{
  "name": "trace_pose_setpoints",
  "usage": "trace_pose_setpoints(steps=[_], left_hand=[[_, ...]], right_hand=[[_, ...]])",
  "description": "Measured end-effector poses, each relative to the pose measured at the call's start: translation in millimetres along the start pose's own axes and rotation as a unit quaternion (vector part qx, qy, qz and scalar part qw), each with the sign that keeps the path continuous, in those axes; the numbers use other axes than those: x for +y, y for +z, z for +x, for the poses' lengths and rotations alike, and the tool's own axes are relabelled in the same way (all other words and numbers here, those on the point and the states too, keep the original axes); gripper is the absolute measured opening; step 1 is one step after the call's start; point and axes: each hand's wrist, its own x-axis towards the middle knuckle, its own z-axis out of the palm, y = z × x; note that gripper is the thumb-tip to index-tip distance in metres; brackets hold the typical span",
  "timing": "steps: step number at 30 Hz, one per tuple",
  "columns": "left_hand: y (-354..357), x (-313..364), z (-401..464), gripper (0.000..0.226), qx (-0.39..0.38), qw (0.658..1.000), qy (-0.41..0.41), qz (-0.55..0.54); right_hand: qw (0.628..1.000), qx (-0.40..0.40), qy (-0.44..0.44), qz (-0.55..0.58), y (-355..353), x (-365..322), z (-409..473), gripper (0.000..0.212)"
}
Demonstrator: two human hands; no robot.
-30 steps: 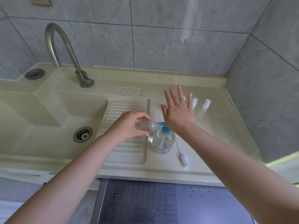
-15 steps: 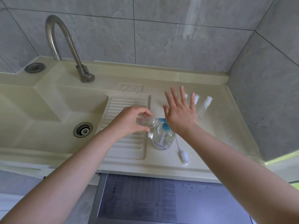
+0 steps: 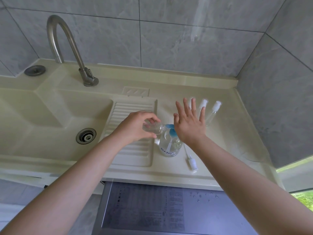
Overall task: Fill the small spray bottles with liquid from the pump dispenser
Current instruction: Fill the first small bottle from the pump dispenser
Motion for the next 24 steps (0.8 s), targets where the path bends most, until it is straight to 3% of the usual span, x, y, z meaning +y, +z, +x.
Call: trace_pose_setpoints(steps=[7, 13, 18, 24], left_hand=[[1.4, 2.1, 0.1, 0.048, 0.007, 1.0, 0.0, -0.005], [2.2, 1.5, 0.3, 0.048, 0.003, 1.0, -0.002, -0.001], [1.3, 0.9, -1.0, 0.048, 0.004, 1.0, -0.001, -0.003], [0.7, 1.3, -1.4, 0.049, 0.002, 1.0, 0.001, -0.003]], right_hand=[[0.999, 0.018, 0.006, -0.025, -10.8, 3.7, 3.0, 0.059], [1.0, -0.013, 0.002, -0.002, -1.9, -0.3, 2.2, 0.056], [0.997, 0.047, -0.013, -0.055, -13.6, 2.9, 2.9, 0.059], [1.0, -0.009, 0.005, 0.01, -1.4, 3.3, 1.6, 0.056]])
